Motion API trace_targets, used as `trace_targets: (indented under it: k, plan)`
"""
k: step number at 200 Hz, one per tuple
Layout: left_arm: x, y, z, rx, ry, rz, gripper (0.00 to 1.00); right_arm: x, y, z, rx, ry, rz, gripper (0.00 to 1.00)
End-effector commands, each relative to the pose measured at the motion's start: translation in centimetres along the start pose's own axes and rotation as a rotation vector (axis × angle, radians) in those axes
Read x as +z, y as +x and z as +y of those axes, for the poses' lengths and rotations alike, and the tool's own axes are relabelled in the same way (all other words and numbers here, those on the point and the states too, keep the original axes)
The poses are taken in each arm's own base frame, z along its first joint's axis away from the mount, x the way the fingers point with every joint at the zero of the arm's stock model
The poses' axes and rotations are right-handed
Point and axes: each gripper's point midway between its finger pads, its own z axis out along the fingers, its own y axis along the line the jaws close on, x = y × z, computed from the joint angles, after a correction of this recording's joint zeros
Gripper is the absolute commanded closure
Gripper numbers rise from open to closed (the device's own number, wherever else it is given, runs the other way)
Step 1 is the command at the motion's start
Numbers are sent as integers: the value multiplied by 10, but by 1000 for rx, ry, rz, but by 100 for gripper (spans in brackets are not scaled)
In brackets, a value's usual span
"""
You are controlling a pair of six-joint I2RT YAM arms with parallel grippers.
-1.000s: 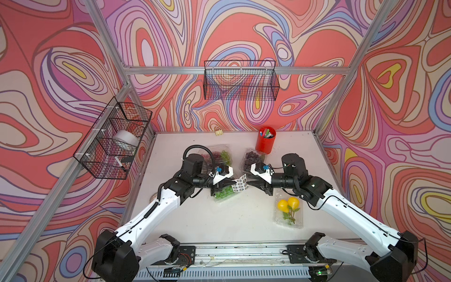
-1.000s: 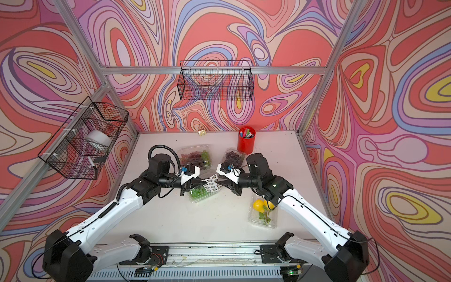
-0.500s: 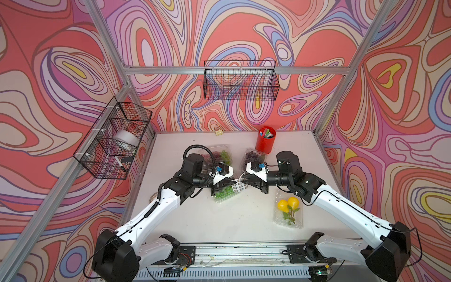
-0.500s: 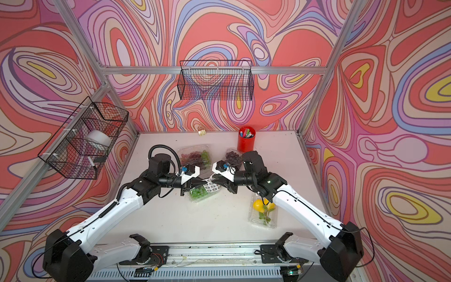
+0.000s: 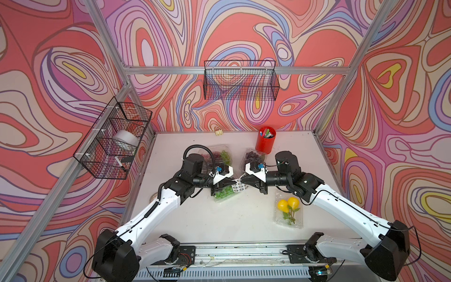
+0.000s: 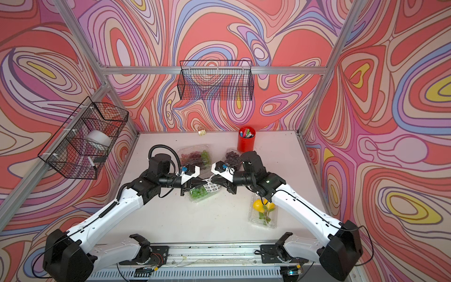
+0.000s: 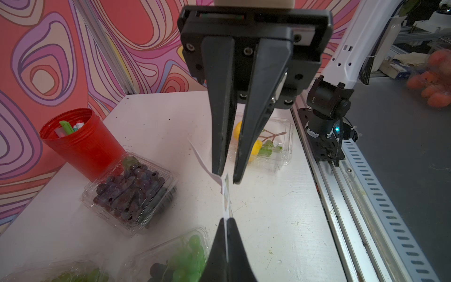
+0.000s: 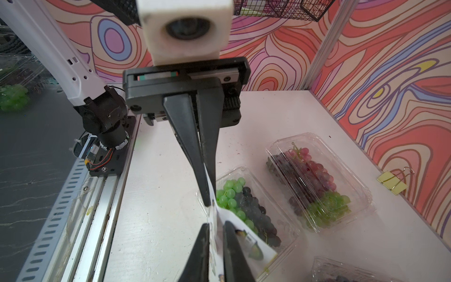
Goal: Label fruit boxes
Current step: Tear off the label from the label sticker.
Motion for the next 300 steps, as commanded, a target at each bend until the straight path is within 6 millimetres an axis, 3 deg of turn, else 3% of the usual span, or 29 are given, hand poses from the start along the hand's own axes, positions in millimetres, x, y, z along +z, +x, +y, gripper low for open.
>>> trace_targets:
  k: [1,22,58,300]
  plan:
    - [3,-3,-1,8,8,-17,100,0,-9,0,-10,-9,-19,86]
    - [3,-4,-1,6,10,-20,100,1,-9,0,-11,-7,-19,87]
    - [4,-4,0,2,8,-18,100,1,-11,-1,-17,-7,-23,100]
    - [9,6,16,-155,-41,40,100,2,1,5,-139,16,68,100]
